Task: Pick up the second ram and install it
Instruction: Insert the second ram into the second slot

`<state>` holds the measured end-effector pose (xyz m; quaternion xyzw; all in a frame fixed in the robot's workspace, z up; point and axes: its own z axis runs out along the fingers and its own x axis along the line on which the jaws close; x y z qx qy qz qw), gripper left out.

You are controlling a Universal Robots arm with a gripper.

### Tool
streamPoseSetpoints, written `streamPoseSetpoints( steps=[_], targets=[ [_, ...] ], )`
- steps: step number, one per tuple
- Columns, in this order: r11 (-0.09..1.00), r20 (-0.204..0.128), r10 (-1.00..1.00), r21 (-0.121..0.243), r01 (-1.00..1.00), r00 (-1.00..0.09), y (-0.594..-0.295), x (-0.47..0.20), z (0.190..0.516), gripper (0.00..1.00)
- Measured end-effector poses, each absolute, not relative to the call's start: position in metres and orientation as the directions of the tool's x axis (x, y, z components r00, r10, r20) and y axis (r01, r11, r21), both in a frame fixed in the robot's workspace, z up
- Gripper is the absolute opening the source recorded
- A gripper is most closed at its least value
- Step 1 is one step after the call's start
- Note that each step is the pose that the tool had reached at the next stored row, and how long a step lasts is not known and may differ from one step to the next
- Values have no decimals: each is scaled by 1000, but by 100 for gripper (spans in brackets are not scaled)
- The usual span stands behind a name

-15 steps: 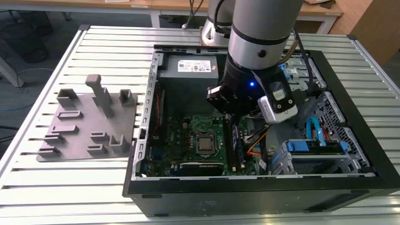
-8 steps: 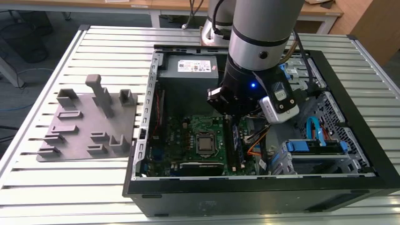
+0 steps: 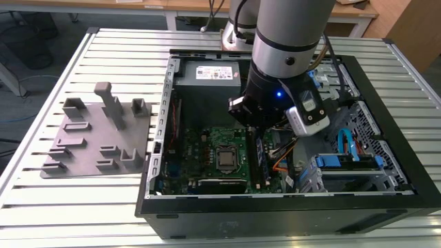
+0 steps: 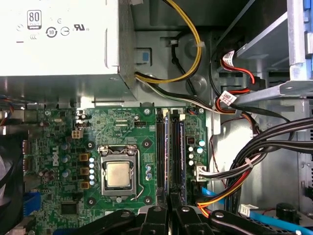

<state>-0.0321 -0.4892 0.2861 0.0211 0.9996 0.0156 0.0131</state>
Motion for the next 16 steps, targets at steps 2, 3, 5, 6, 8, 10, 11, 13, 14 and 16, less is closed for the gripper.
streamPoseSetpoints(
  steps=[2, 3, 5, 6, 8, 10, 11, 13, 14, 16],
  targets=[
    [999, -25, 43, 31, 42, -999, -489, -32, 285, 14],
    [999, -25, 43, 31, 42, -999, -489, -32, 284, 14],
    [999, -25, 43, 31, 42, -999, -489, -32, 282, 14],
    [999, -25, 43, 31, 42, -999, -489, -32, 280, 14],
    [999, -25, 43, 31, 42, -999, -489, -32, 279, 14],
    [999, -25, 43, 31, 42, -999, -489, -32, 278, 14],
    [999, -25, 43, 31, 42, -999, -489, -32, 278, 14],
    [999, -25, 43, 31, 42, -999, -489, -32, 277, 14],
    [999, -25, 43, 31, 42, -999, -489, -32, 276, 14],
    [999, -25, 43, 31, 42, -999, -489, -32, 275, 14]
  ],
)
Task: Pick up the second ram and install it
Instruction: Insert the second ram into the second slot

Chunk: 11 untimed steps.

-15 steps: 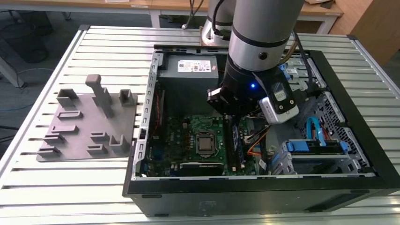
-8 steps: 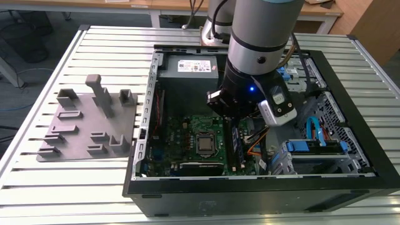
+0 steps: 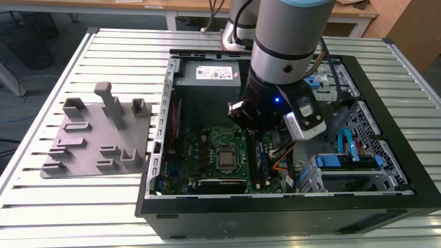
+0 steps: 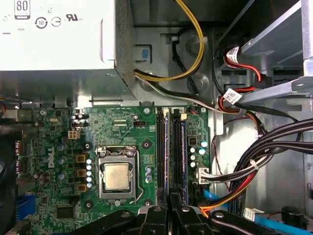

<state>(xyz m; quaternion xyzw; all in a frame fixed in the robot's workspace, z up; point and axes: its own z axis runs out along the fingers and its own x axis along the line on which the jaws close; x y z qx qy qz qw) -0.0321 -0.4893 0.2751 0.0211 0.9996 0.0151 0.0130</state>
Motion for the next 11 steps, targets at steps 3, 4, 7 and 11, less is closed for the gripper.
streamPoseSetpoints(
  steps=[3, 4, 7, 11],
  targets=[
    [999, -25, 43, 31, 42, -999, -489, -32, 274, 14],
    [999, -25, 42, 31, 42, -999, -489, -32, 273, 14],
    [999, -25, 43, 31, 42, -999, -489, -32, 272, 14],
    [999, -25, 43, 31, 42, -999, -489, -32, 271, 14]
  ],
)
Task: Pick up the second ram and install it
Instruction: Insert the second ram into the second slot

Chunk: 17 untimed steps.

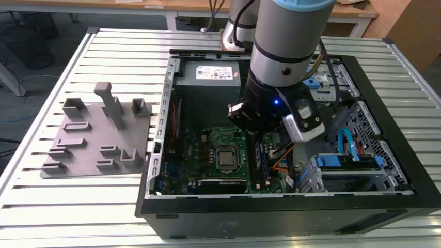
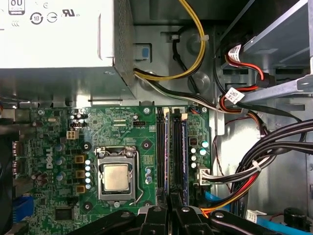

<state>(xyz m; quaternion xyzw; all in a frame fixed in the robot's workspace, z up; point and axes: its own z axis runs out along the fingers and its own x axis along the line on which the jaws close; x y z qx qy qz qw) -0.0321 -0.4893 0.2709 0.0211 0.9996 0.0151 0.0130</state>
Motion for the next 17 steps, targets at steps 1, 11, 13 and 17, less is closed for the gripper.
streamPoseSetpoints(
  steps=[1, 11, 13, 17],
  targets=[
    [999, -25, 43, 31, 42, -999, -489, -32, 270, 14],
    [999, -25, 43, 30, 42, -999, -490, -32, 267, 14],
    [999, -25, 43, 30, 42, -999, -490, -32, 266, 14],
    [999, -25, 43, 30, 42, -999, -490, -32, 263, 14]
  ],
)
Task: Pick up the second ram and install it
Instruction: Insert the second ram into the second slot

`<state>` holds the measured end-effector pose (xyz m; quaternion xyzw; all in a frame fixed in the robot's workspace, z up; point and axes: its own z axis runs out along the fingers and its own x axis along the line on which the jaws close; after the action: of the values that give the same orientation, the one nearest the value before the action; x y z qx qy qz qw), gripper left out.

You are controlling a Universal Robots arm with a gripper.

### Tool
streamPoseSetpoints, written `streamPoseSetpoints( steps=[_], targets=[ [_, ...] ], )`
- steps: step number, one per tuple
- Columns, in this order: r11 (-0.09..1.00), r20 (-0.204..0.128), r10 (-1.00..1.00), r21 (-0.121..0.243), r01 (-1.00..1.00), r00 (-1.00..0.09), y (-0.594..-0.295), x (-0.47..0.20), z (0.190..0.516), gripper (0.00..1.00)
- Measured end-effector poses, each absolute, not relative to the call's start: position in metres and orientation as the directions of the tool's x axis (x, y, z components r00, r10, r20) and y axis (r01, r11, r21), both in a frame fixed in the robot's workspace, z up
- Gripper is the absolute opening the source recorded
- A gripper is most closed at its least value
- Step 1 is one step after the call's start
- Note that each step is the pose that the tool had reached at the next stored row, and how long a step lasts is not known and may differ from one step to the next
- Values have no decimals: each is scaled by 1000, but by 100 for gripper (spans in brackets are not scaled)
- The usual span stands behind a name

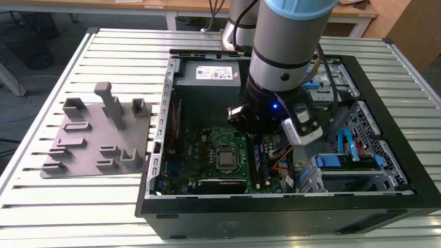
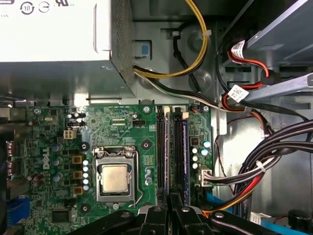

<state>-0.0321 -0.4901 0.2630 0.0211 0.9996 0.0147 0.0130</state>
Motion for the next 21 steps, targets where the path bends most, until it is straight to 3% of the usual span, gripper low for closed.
streamPoseSetpoints(
  steps=[21],
  targets=[
    [999, -25, 43, 30, 42, -999, -490, -32, 249, 14]
  ],
)
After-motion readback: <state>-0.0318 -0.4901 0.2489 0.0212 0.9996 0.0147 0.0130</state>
